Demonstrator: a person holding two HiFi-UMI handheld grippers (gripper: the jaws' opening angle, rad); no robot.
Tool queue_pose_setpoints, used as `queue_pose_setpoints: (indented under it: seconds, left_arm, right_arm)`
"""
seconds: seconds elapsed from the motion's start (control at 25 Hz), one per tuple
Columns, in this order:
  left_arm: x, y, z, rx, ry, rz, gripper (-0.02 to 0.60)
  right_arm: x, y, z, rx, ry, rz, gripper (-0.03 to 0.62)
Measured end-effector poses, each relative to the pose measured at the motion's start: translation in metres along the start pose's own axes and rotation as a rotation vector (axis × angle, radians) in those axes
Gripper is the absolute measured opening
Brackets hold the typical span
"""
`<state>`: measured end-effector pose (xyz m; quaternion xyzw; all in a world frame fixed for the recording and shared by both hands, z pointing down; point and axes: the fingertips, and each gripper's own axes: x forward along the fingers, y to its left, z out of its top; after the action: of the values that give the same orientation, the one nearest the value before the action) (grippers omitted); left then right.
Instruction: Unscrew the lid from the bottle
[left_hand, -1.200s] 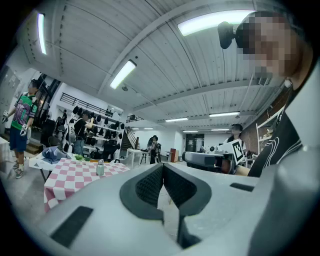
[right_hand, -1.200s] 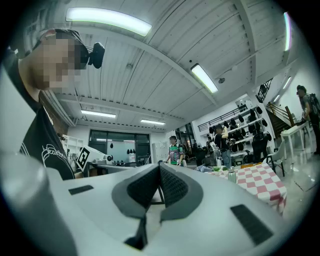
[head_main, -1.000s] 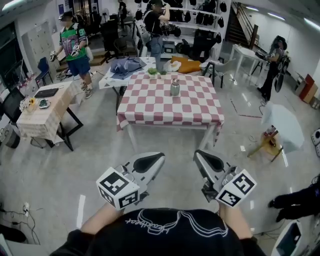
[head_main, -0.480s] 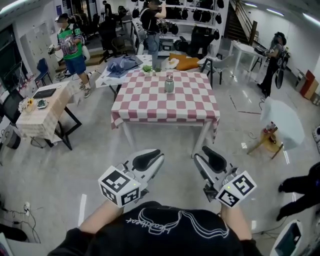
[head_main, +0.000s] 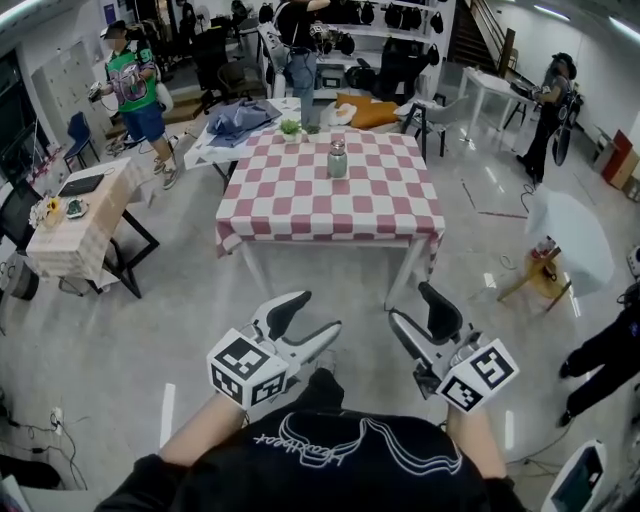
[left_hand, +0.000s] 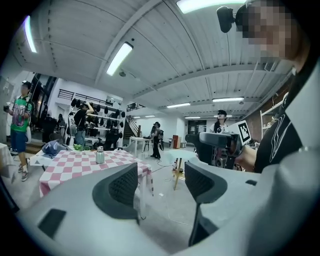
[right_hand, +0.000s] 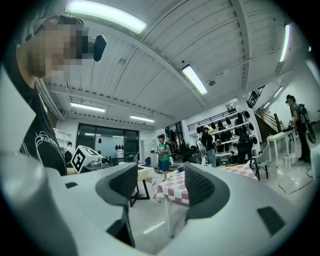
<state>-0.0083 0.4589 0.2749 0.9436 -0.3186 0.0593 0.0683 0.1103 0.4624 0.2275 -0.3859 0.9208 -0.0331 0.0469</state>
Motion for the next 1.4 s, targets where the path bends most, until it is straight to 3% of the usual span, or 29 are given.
queue_pose_setpoints:
  seconds: [0.28, 0.6, 0.96, 1.16, 1.4]
  left_arm:
    - [0.043, 0.072, 0.000, -0.020, -0.011, -0.004, 0.307]
    - [0.121, 0.205, 0.007, -0.074, 0.025, 0.002, 0.318]
    - [0.212, 0.348, 0.012, -0.066, 0.087, 0.009, 0.321]
    - [0.257, 0.395, -0.005, -0.053, 0.129, 0.007, 0.321]
    - [0.286, 0.421, -0.022, -0.035, 0.178, -0.008, 0.324]
  right_arm:
    - [0.064, -0.047, -0.007, -0.017, 0.042, -0.010, 0.298]
    - [0.183, -0.138, -0.017, 0.022, 0.105, -0.025, 0.299]
    - [0.305, -0.245, -0.027, 0.054, 0.139, -0.052, 0.301]
    - [0.339, -0.283, -0.043, 0.072, 0.165, -0.077, 0.299]
    - [0.355, -0.304, -0.055, 0.087, 0.193, -0.101, 0.301]
